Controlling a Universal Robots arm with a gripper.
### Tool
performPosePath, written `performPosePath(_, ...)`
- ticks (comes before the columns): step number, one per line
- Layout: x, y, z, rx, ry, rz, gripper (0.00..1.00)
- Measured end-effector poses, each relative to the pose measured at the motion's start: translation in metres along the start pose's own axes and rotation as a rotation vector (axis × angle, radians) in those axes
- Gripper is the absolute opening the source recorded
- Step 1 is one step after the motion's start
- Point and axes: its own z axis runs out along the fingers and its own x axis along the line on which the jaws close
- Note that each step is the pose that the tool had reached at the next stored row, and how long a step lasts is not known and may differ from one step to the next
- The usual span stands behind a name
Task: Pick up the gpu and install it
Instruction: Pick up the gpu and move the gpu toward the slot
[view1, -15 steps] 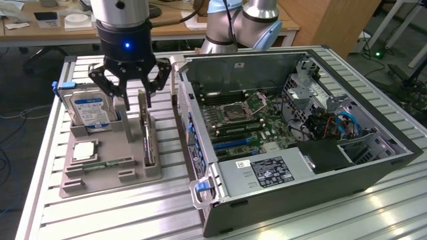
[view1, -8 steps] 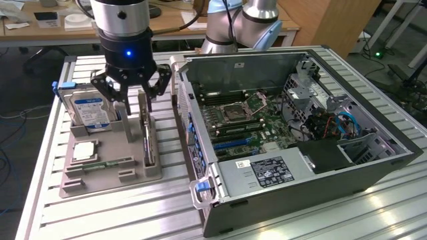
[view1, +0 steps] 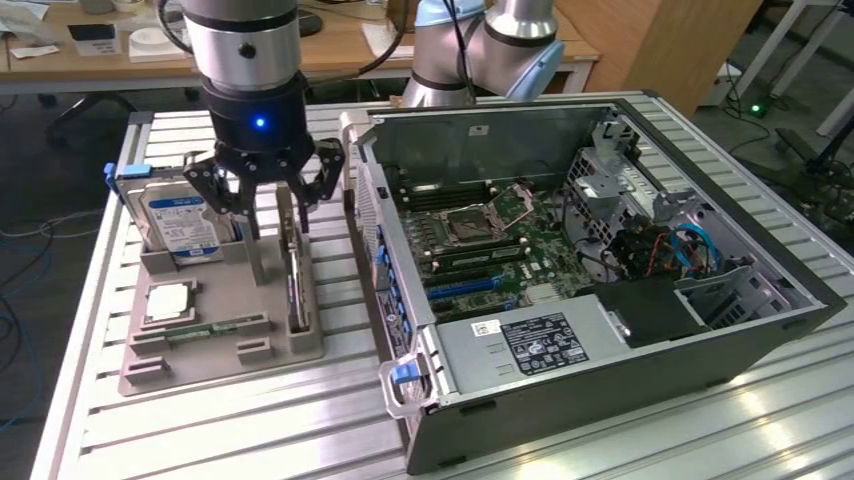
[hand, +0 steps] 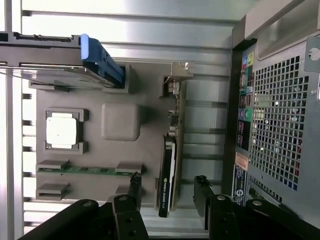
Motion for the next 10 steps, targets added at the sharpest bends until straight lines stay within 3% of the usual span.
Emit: performPosePath(10,0.000,-0.0001,0.0180,0.0036,-0.0106,0.004,0.55)
